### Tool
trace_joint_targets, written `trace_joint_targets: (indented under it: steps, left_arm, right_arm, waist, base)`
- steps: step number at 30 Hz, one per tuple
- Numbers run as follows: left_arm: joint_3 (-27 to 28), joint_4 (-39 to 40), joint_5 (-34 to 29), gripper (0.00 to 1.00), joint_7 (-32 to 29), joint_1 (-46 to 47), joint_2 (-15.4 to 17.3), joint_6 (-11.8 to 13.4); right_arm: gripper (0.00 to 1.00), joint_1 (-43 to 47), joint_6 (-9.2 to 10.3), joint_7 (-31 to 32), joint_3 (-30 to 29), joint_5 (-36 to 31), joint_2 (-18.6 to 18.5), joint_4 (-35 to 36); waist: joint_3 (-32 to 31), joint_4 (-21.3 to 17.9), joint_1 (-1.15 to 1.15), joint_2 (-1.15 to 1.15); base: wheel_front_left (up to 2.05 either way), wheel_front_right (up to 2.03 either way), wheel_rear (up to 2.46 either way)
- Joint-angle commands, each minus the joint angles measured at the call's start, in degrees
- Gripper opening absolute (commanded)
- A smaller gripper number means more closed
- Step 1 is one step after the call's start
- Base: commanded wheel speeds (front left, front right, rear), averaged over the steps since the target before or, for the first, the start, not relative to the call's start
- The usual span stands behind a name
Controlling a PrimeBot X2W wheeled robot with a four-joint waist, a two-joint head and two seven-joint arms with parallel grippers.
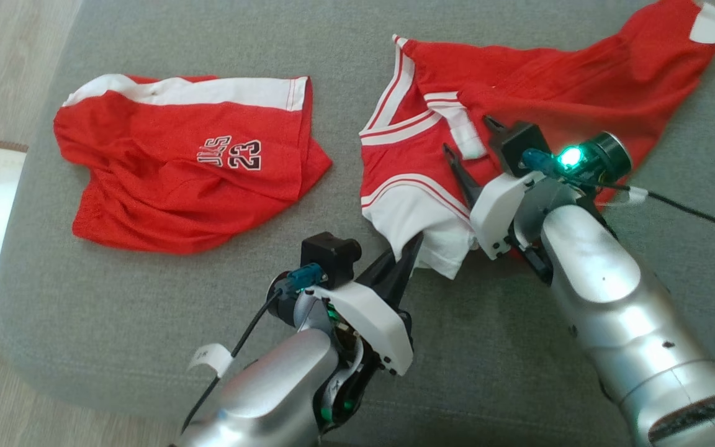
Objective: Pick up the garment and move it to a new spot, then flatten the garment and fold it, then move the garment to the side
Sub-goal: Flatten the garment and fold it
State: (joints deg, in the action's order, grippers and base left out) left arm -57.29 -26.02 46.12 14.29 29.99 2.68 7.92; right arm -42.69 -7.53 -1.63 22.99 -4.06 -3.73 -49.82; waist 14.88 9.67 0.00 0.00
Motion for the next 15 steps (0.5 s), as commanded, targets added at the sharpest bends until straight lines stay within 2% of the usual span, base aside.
trace_joint_targets:
  steps: [1,8,15]
  left_arm:
    - [1.0,1.7,0.2,0.00,0.7,2.3,0.2,0.2]
    - [0.6,2.4,0.5,0.00,0.7,2.6,0.2,0.3]
    - [0.5,2.2,0.5,0.00,0.7,2.4,0.2,0.3]
  right_arm:
    - [1.00,-2.2,0.04,0.1,1.1,0.0,0.9,0.8]
    - [1.00,-5.0,0.04,-0.2,-2.4,-4.2,0.9,-4.6]
    - [1.00,-5.0,0.04,-2.5,-8.6,-7.5,0.9,-5.6]
  waist:
    - [0.4,0.3,0.00,0.00]
    - [1.4,1.1,0.00,0.00]
    - [1.2,1.5,0.00,0.00]
  base:
    - [0.00,0.00,0.00]
    - [0.00,0.00,0.00]
    - [0.00,0.00,0.00]
